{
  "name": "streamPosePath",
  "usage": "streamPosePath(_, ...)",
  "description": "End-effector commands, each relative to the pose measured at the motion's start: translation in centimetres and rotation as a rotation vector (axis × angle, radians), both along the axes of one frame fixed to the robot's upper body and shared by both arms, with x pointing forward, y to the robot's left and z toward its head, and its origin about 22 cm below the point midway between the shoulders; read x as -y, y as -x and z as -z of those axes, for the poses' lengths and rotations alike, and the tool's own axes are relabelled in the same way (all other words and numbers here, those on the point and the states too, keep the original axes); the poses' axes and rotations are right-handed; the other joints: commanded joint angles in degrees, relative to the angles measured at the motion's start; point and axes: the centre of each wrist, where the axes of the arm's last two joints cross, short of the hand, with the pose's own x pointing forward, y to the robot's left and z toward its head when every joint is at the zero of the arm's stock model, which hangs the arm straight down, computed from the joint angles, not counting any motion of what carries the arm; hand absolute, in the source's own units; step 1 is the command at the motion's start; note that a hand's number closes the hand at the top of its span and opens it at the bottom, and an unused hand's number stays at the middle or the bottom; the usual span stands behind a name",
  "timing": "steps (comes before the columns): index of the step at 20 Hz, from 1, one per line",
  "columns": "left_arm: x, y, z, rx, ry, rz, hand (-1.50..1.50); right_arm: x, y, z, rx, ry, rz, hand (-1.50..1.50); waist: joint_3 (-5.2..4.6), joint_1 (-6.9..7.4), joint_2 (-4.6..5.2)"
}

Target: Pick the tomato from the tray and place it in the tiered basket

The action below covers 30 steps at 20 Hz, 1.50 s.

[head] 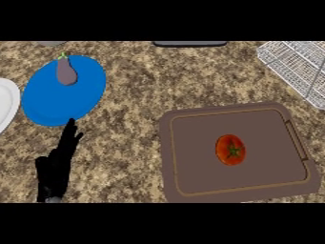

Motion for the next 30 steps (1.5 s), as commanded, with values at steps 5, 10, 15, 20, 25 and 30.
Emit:
streamPosePath(5,0.8,0.6,1.1,-0.056,-0.009,0.025,0.00,-1.3,4.4,-2.1,-0.252,0.118,0.121,-1.50,-0.19,2.72,1.09)
streamPosePath(10,1.2,-0.5,0.9,-0.053,0.002,0.044,0.00,-4.3,4.2,-2.6,-0.323,0.109,0.158,-1.50,-0.12,3.37,1.38)
streamPosePath(15,1.6,-0.7,0.6,-0.035,-0.002,0.070,0.00,-5.4,3.1,-3.3,-0.435,0.164,0.191,-1.50,-0.02,4.50,1.45)
streamPosePath(20,1.5,-0.9,1.5,-0.043,0.007,0.062,0.00,-6.7,1.4,-3.6,-0.608,0.160,0.177,-1.50,0.02,4.56,1.54)
streamPosePath(25,1.2,-1.0,1.1,-0.058,0.004,0.038,0.00,-8.6,-2.6,-4.5,-0.665,0.178,0.174,-1.50,0.28,4.13,0.74)
streamPosePath(30,0.6,0.1,1.8,-0.080,0.005,0.054,0.00,-11.6,-5.6,-5.9,-0.661,0.190,0.129,-1.50,0.33,3.37,0.17)
